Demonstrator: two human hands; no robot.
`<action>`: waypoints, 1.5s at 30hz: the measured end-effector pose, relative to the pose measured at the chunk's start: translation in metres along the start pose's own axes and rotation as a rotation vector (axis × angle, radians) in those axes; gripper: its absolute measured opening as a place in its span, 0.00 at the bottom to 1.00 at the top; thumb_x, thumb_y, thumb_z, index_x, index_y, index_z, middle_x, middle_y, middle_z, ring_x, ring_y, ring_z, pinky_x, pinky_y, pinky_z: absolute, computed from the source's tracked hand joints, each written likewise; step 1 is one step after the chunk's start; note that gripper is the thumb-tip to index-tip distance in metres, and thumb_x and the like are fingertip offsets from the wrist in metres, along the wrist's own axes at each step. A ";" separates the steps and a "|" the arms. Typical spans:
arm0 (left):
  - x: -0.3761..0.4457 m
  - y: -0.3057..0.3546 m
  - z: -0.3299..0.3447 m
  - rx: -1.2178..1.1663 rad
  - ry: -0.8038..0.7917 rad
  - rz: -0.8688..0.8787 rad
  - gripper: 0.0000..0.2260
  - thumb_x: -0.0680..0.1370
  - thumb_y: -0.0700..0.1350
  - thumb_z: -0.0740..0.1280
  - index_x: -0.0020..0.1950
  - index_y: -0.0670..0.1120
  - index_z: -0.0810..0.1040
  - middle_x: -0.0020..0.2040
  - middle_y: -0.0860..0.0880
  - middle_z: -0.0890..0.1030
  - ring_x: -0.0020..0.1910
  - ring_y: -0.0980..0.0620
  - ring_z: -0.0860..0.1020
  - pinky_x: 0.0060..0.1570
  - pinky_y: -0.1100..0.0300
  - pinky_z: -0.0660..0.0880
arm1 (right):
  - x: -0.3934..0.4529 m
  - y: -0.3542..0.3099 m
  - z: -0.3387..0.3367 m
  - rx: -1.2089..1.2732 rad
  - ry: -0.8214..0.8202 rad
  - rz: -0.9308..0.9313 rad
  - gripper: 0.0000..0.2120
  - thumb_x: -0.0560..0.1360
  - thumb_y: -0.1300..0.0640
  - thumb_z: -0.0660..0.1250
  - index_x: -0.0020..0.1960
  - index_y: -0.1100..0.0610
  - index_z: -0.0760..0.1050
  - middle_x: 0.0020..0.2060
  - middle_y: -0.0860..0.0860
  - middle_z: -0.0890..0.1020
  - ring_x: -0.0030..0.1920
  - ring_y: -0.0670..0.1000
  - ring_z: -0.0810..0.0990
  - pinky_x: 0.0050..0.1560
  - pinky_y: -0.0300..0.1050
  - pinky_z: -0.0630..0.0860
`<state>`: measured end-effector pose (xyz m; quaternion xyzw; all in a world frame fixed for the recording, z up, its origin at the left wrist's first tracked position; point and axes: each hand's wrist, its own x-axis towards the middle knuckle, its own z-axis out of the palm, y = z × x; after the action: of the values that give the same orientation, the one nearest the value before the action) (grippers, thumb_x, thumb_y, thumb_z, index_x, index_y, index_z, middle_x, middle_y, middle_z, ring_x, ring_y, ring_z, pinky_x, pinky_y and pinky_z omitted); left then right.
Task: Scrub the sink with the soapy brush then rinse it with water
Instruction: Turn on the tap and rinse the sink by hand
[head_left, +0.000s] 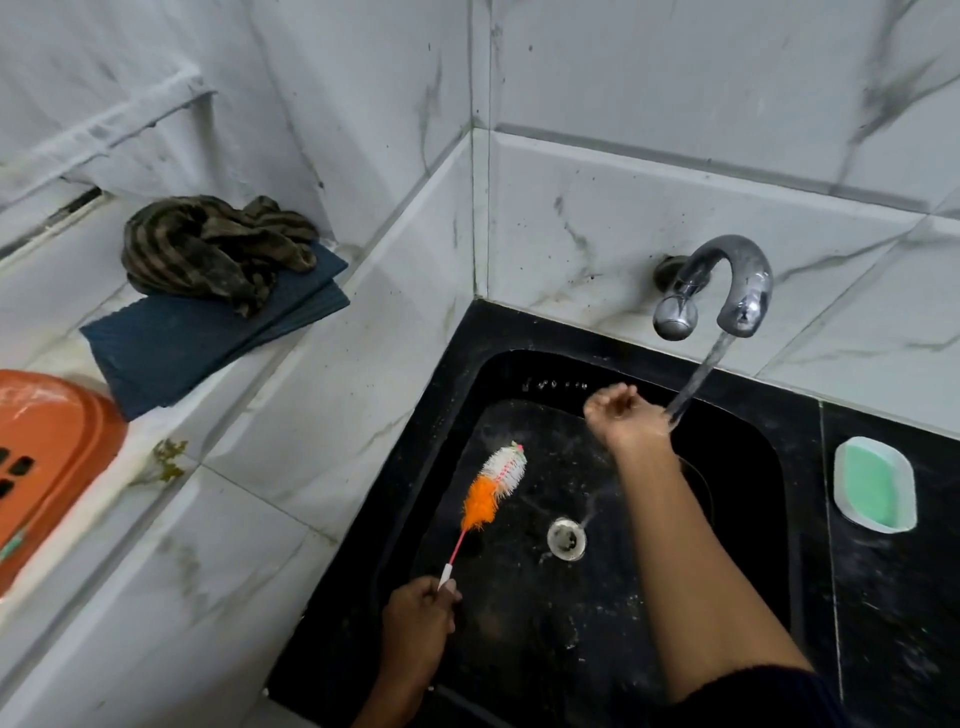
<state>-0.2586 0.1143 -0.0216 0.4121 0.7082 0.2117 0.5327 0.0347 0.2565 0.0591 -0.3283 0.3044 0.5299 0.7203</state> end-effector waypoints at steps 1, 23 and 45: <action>0.000 -0.001 0.001 -0.001 -0.001 -0.003 0.14 0.80 0.41 0.67 0.34 0.43 0.81 0.22 0.49 0.74 0.20 0.56 0.69 0.28 0.59 0.64 | -0.001 -0.003 -0.013 0.019 0.014 -0.008 0.17 0.79 0.57 0.46 0.33 0.55 0.65 0.21 0.50 0.69 0.26 0.48 0.65 0.30 0.38 0.60; 0.004 0.023 0.013 -0.062 -0.011 0.025 0.11 0.80 0.40 0.66 0.39 0.38 0.81 0.24 0.48 0.71 0.21 0.55 0.64 0.25 0.63 0.59 | 0.000 -0.025 -0.030 0.052 0.089 -0.024 0.21 0.82 0.57 0.45 0.37 0.59 0.70 0.26 0.53 0.73 0.29 0.49 0.71 0.36 0.38 0.69; -0.006 0.018 0.011 0.011 -0.020 0.030 0.12 0.80 0.41 0.66 0.38 0.37 0.80 0.23 0.49 0.73 0.20 0.56 0.67 0.26 0.61 0.63 | -0.023 0.045 0.022 -0.432 -0.092 0.165 0.16 0.82 0.61 0.54 0.49 0.69 0.77 0.44 0.63 0.83 0.46 0.57 0.82 0.47 0.47 0.80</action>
<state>-0.2415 0.1184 -0.0082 0.4277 0.6978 0.2117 0.5341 -0.0129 0.2712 0.0836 -0.4243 0.1765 0.6541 0.6009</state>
